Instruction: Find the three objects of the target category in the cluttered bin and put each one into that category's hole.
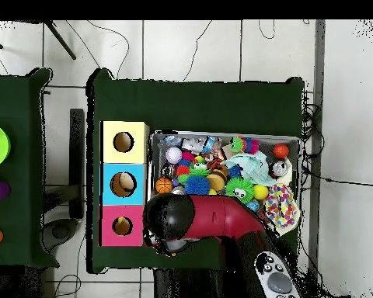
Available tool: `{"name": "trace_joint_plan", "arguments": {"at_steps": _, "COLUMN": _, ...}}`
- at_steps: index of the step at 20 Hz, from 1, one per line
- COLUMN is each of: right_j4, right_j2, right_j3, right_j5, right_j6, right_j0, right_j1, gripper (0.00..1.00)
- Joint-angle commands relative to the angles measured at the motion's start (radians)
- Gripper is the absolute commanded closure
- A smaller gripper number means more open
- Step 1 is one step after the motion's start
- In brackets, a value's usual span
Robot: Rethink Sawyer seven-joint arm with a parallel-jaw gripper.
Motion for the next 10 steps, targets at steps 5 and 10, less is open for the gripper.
{"name": "trace_joint_plan", "arguments": {"at_steps": 5, "right_j4": 0.11, "right_j2": -0.055, "right_j3": 0.081, "right_j5": -0.11, "right_j6": 0.246, "right_j0": 0.049, "right_j1": -0.013, "gripper": 1.0}}
{"name": "trace_joint_plan", "arguments": {"at_steps": 10, "right_j4": 0.145, "right_j2": -0.076, "right_j3": 0.096, "right_j5": -0.128, "right_j6": 0.263, "right_j0": 0.085, "right_j1": -0.016, "gripper": 1.0}}
